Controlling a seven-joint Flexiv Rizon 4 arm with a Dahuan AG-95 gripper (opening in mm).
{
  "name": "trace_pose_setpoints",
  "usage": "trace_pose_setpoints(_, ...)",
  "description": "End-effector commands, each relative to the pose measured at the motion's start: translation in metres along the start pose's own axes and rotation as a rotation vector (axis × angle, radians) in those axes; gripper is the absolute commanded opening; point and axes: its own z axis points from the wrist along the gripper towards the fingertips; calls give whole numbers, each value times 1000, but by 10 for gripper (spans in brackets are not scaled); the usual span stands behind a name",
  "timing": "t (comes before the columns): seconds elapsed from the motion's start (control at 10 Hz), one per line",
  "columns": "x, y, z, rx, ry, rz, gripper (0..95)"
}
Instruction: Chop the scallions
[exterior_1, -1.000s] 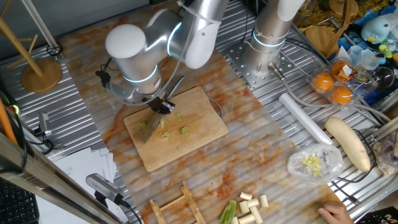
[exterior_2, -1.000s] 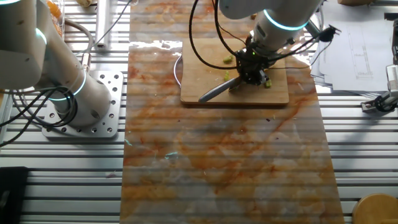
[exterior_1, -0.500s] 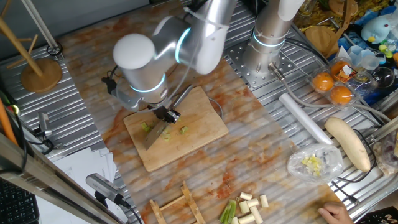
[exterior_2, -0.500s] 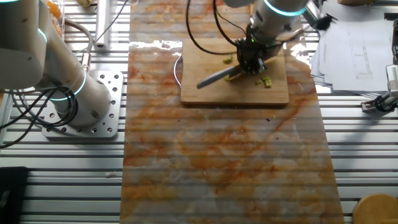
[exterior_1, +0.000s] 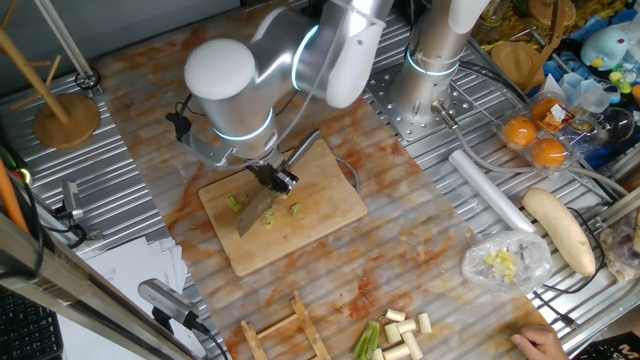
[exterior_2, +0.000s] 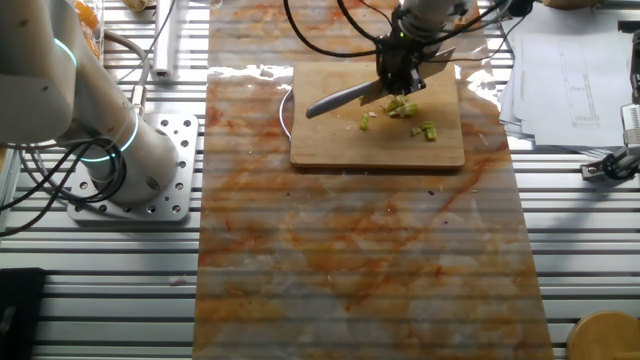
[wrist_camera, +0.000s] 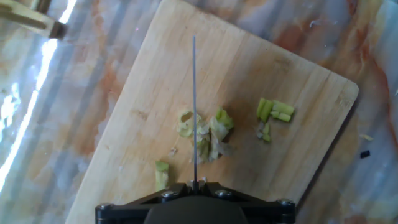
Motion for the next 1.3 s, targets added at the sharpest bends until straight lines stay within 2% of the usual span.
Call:
trace_pose_setpoints(0.1,1,1,-1,3,-11,-3,0)
trace_pose_setpoints(0.2,1,1,-1,-13,-18,-20,0)
trace_pose_setpoints(0.3,1,1,-1,-12,-19,-21,0)
trace_pose_setpoints(0.7,1,1,-1,20,-41,-15,0)
trace_pose_setpoints(0.9,1,1,-1,23,-38,-16,0)
trace_pose_setpoints(1.0,2,2,-6,25,-33,-14,0)
trace_pose_setpoints(1.3,13,14,-43,47,-19,14,0)
